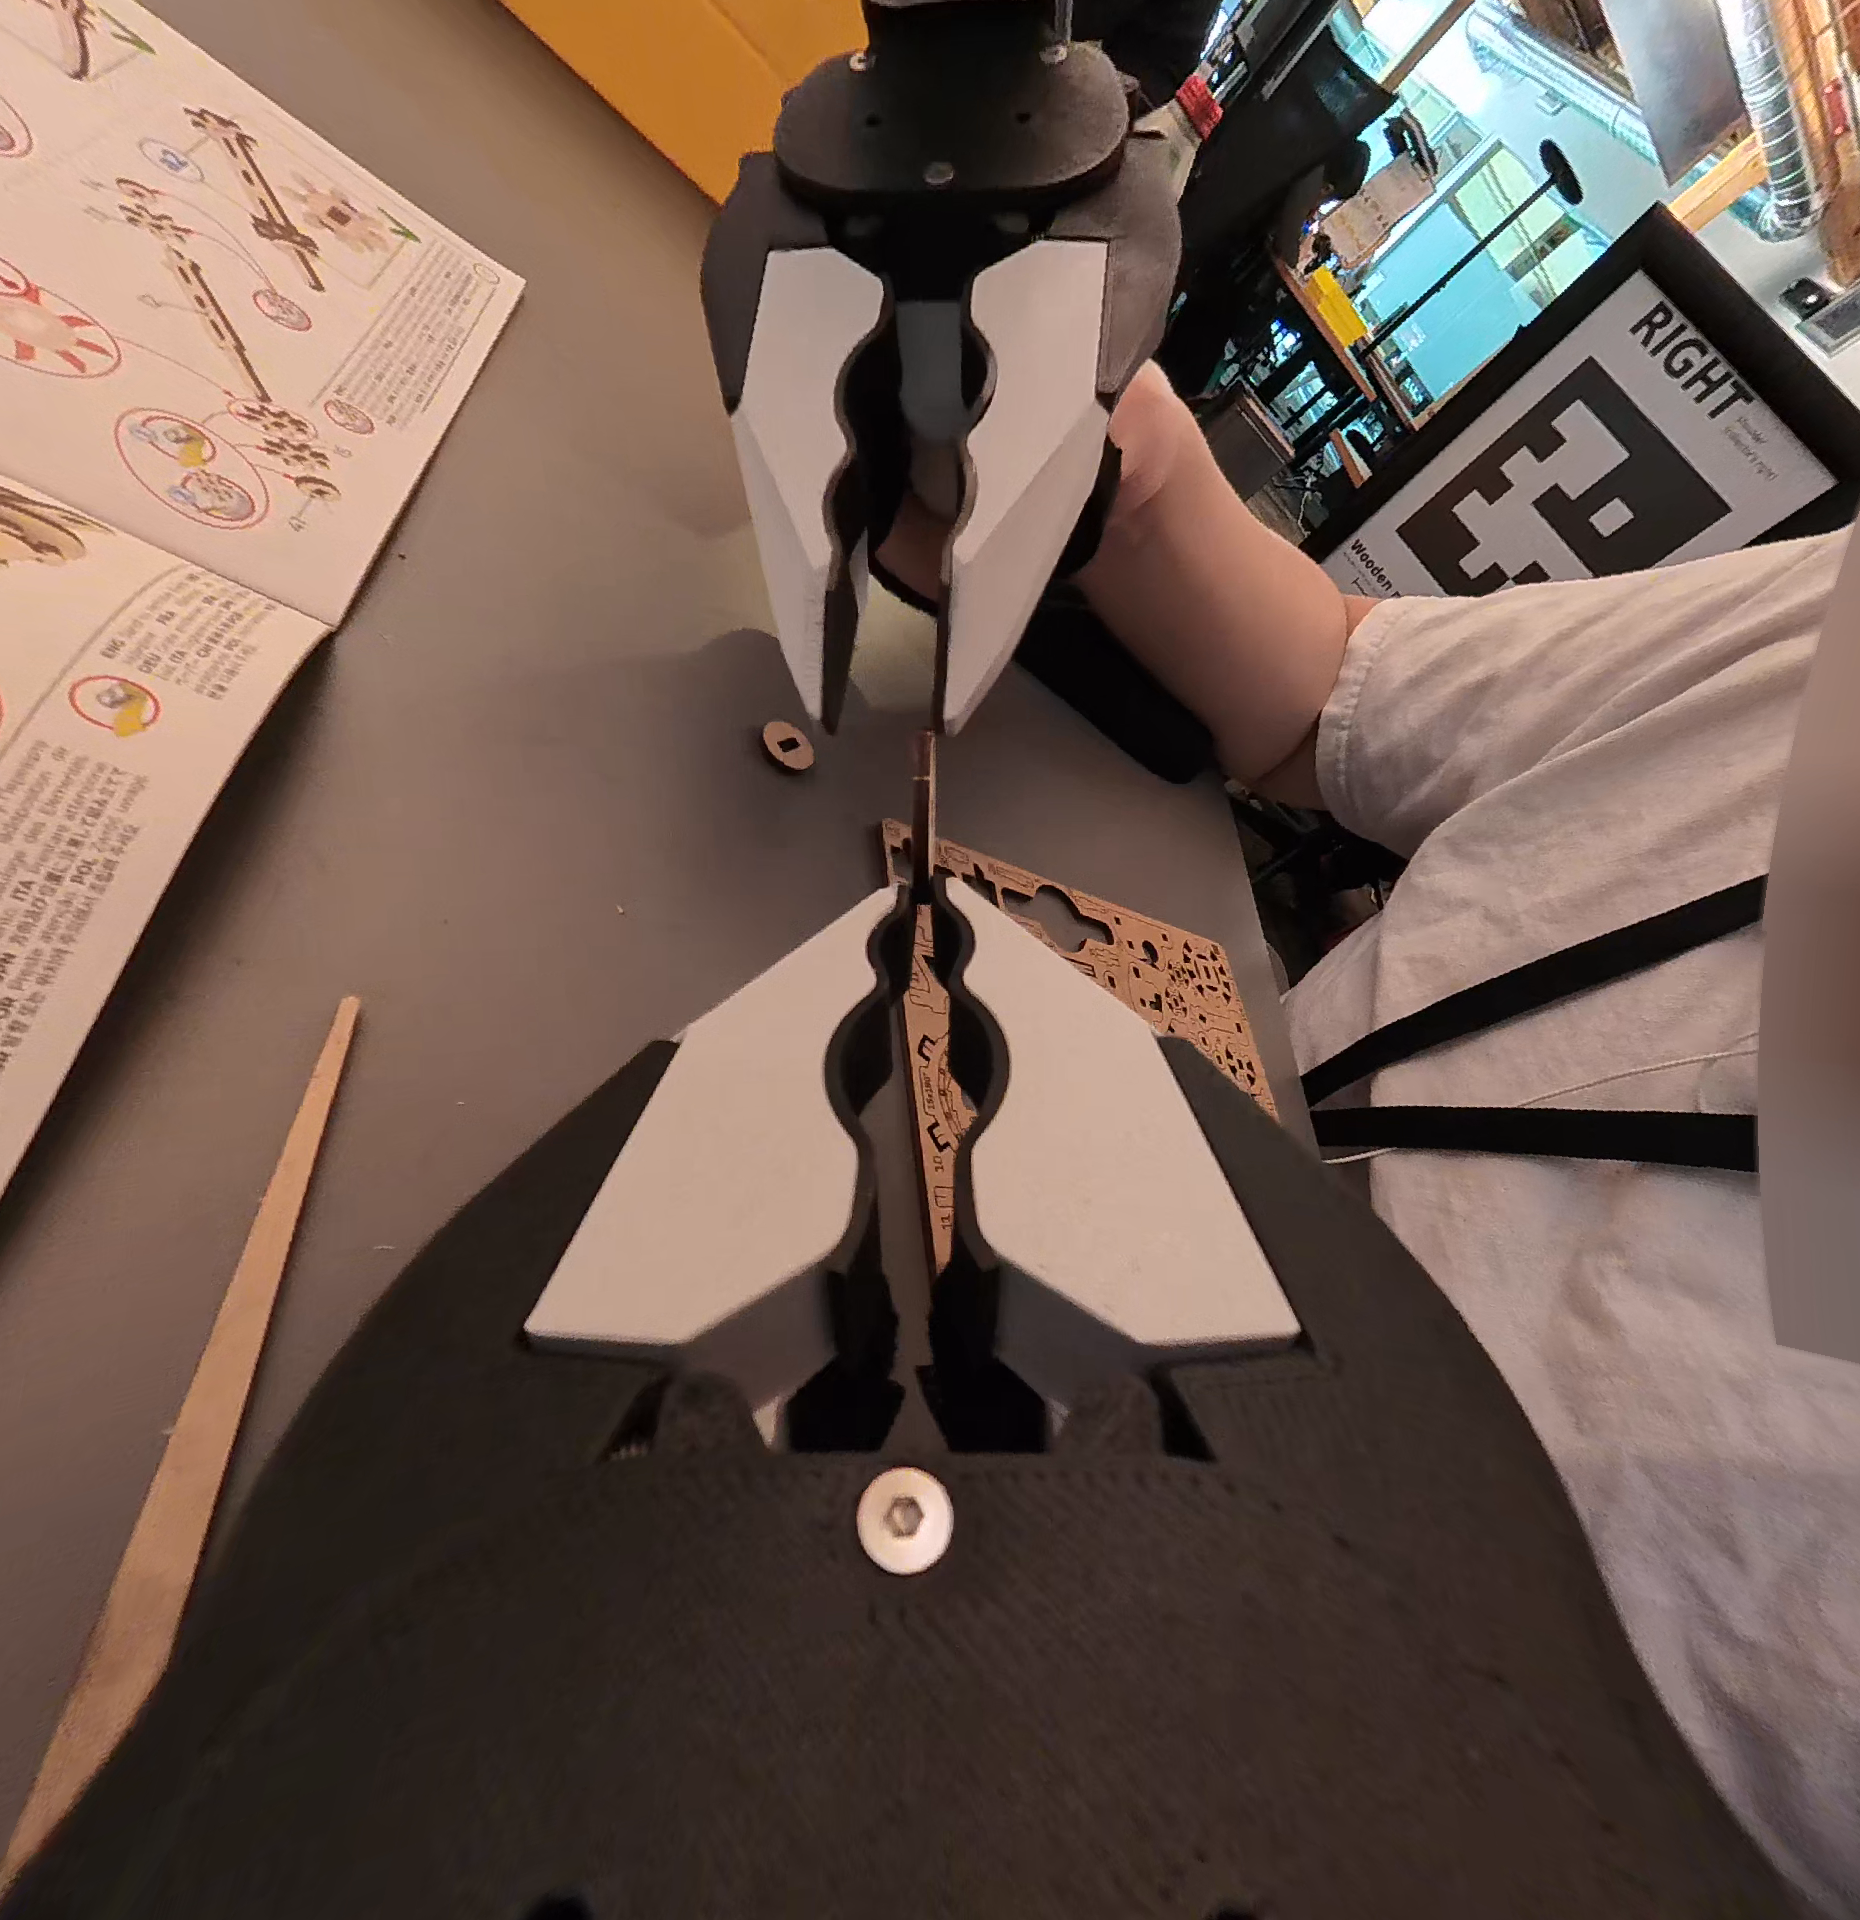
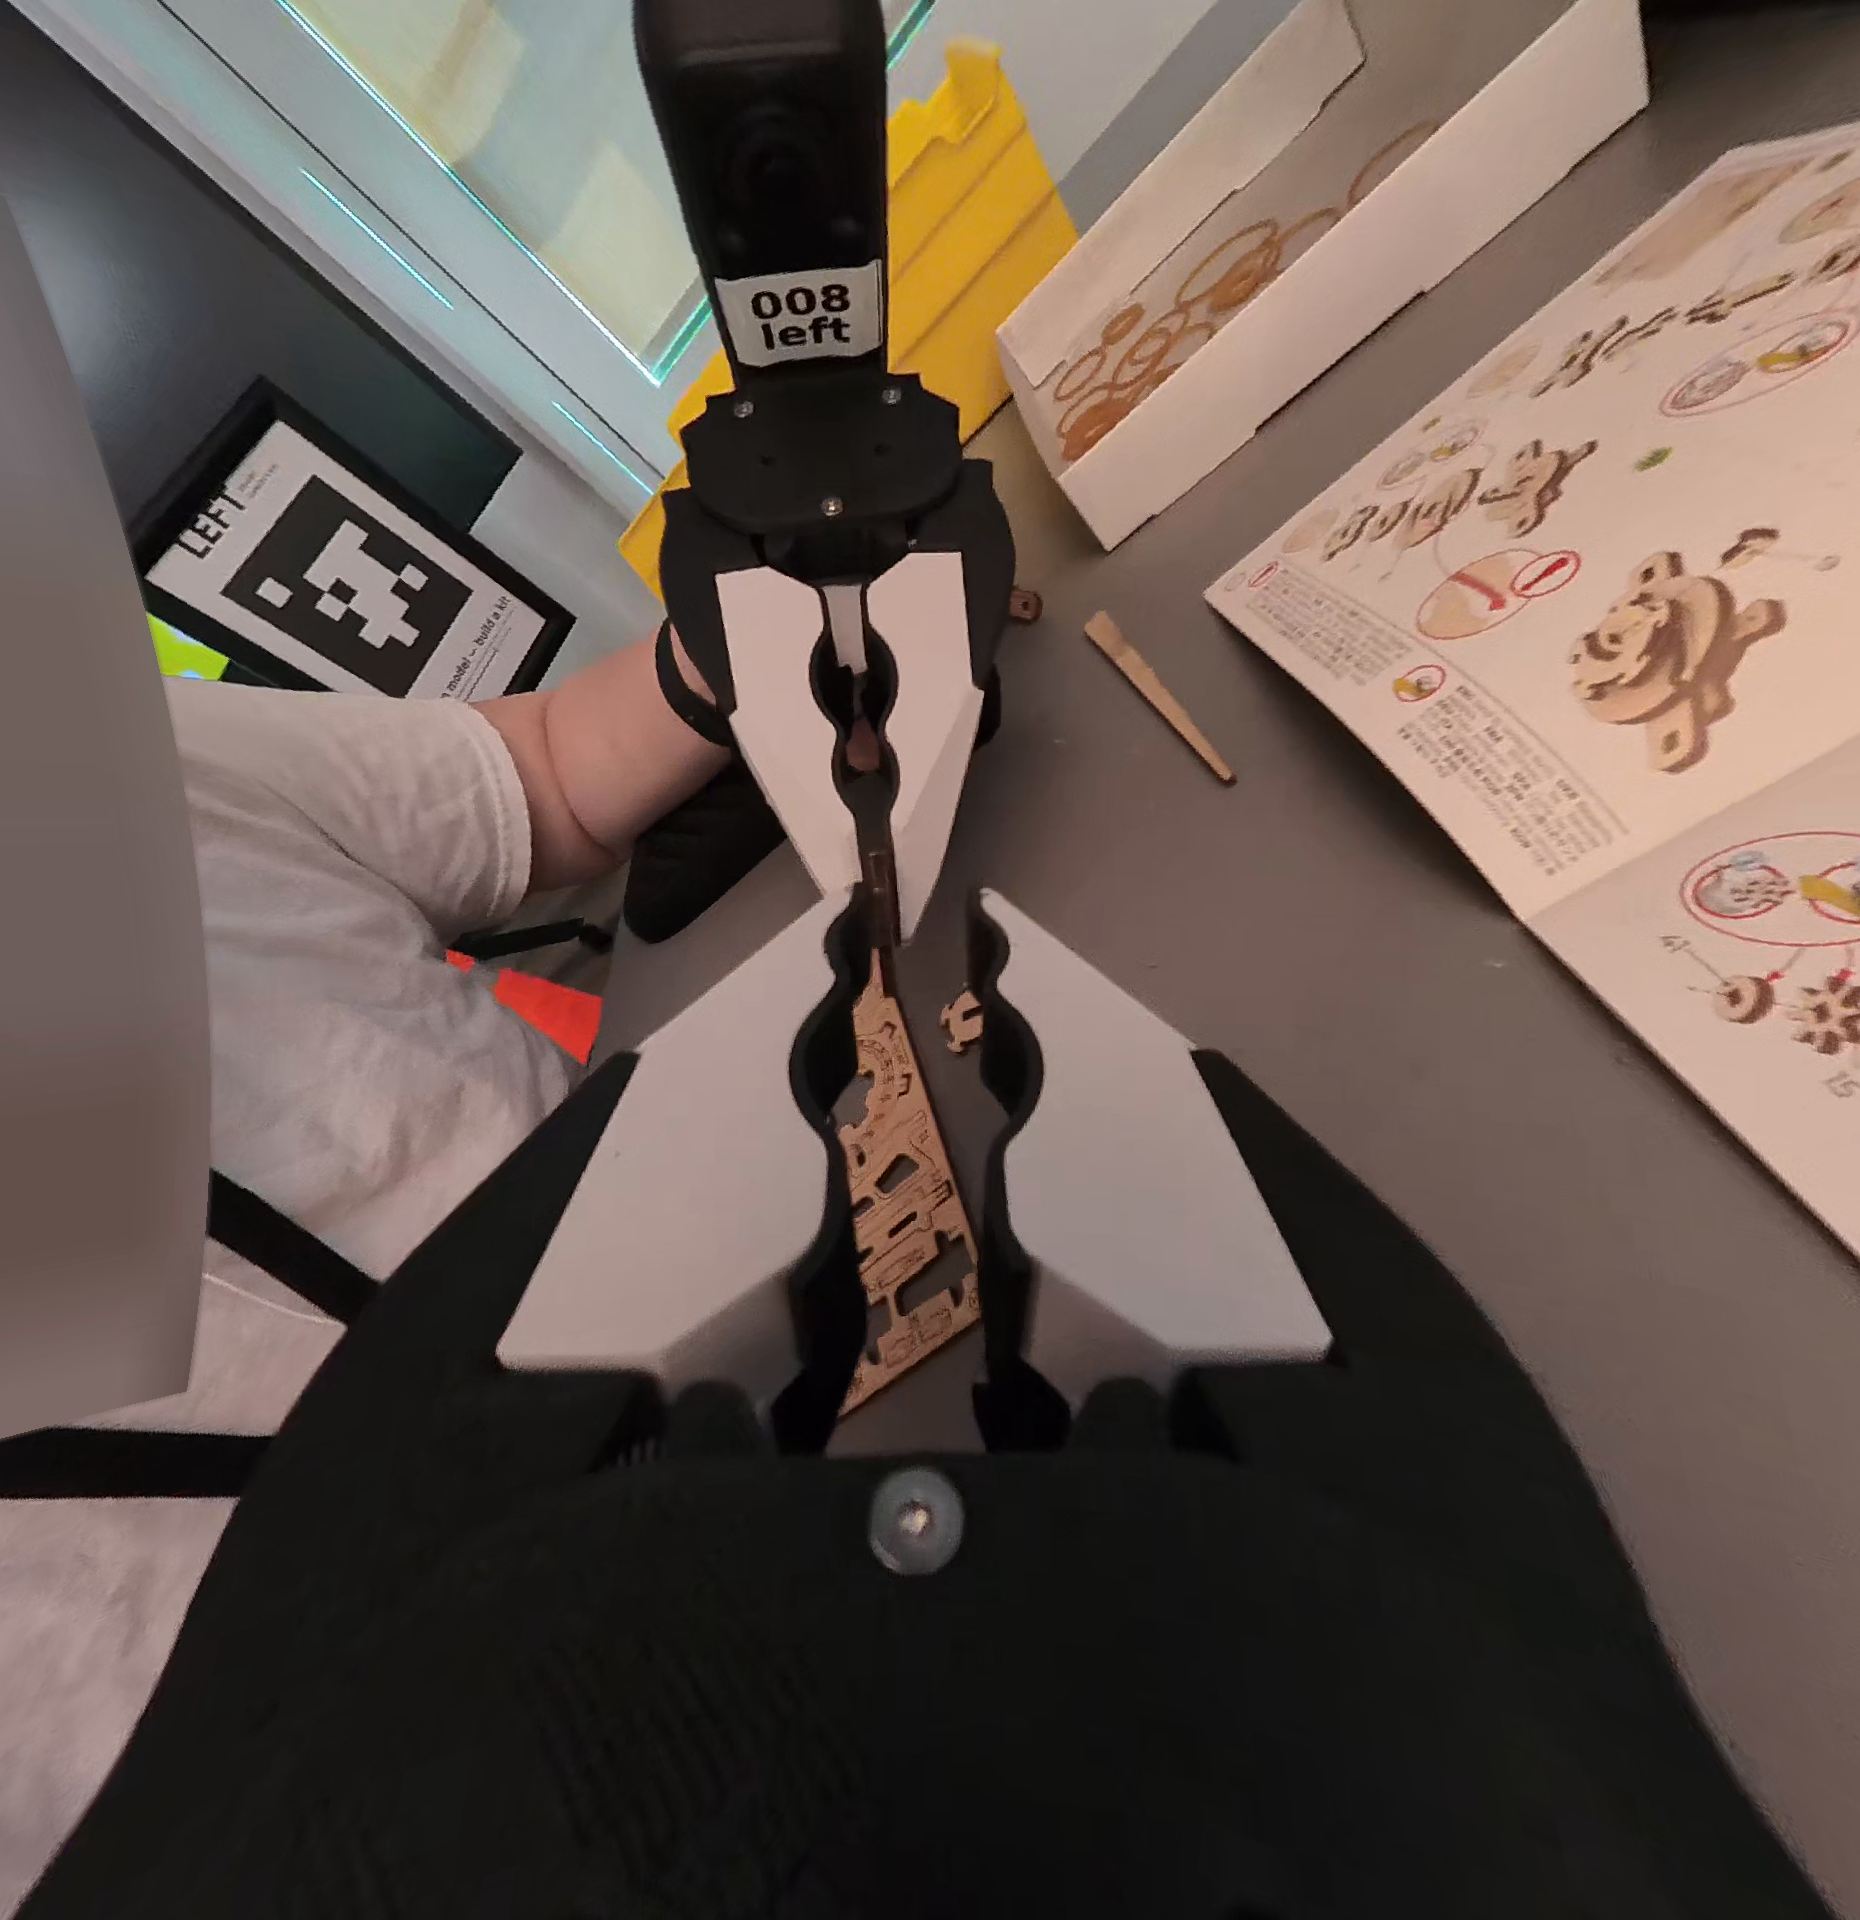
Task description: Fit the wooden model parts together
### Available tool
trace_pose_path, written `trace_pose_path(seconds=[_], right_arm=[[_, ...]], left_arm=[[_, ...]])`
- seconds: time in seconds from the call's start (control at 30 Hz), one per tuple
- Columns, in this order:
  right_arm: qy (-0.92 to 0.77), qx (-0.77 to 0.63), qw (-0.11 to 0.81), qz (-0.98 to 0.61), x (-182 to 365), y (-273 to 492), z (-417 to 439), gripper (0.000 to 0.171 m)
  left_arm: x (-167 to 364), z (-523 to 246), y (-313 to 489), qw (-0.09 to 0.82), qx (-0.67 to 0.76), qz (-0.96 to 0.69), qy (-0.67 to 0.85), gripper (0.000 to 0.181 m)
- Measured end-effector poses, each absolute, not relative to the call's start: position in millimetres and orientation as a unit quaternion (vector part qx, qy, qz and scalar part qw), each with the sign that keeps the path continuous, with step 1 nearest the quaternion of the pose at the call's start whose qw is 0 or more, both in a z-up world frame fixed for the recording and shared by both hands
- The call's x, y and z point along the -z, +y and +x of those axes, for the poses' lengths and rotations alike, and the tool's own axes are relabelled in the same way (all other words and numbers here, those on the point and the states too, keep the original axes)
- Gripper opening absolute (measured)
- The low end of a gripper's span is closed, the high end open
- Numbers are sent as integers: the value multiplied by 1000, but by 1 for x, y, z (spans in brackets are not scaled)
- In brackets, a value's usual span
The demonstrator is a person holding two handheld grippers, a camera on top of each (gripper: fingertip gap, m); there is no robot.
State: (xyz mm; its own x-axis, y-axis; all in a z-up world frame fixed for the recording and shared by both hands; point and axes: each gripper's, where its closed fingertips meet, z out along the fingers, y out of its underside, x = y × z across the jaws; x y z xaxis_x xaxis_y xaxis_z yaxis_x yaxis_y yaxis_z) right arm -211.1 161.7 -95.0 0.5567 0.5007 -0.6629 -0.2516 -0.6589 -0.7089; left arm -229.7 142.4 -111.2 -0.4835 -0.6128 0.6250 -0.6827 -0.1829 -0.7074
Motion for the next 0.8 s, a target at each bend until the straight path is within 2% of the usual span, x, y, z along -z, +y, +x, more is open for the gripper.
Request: trace_pose_path(seconds=[0.07,0.13,0.57,0.67,0.8], right_arm=[[-84,-471,399,-782,96,160,-215,14],[-104,-473,395,-781,94,156,-220,1],[-68,-510,402,-757,83,158,-215,1],[-123,-444,469,-753,71,159,-202,22],[-245,-286,542,-751,67,155,-197,26]], left_arm=[[112,-230,142,31,-577,506,-640,1],[111,-230,141,34,-578,505,-640,1],[99,-228,144,61,-615,511,-597,1],[95,-227,148,68,-627,518,-578,0],[90,-227,151,84,-645,519,-555,0]])
